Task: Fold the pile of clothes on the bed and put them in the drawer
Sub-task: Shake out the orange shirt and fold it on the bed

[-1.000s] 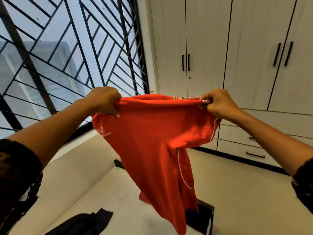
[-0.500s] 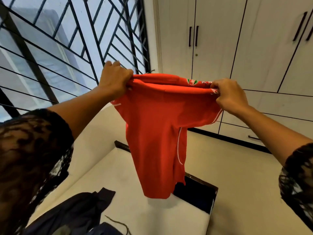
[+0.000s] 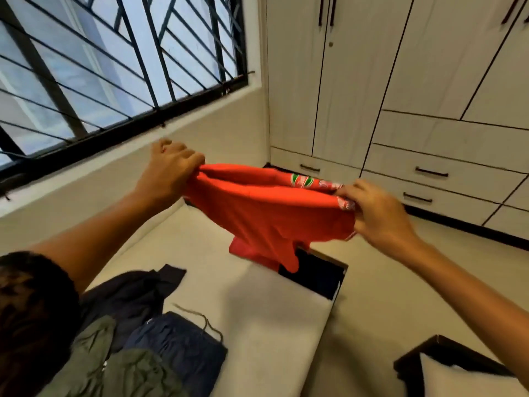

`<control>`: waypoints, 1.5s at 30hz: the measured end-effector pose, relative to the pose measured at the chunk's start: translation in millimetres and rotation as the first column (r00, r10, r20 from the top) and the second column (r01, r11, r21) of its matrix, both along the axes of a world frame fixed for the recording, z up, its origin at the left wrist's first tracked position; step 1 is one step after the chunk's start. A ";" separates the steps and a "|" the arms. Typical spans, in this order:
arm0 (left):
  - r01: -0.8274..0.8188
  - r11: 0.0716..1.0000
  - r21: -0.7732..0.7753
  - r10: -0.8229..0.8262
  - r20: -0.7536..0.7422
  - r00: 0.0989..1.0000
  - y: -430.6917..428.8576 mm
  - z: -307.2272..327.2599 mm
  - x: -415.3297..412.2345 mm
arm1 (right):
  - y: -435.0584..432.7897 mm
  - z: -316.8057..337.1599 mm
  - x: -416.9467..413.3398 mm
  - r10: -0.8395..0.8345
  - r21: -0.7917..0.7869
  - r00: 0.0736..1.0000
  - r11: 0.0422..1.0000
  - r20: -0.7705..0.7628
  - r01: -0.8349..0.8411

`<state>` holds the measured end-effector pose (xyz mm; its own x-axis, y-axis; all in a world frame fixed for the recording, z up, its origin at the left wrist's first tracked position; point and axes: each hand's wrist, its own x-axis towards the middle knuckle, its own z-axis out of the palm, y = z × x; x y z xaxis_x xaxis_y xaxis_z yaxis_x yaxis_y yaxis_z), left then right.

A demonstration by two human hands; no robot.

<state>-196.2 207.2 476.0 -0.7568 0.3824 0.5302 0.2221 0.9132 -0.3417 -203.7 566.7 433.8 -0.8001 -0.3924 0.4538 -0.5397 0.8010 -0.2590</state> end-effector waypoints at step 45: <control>-0.294 0.955 0.047 0.204 0.618 0.760 -50.7 -516.8 271.4 | -132.3 -476.5 234.3 0.083 0.109 0.855 0.981 0.513 -0.160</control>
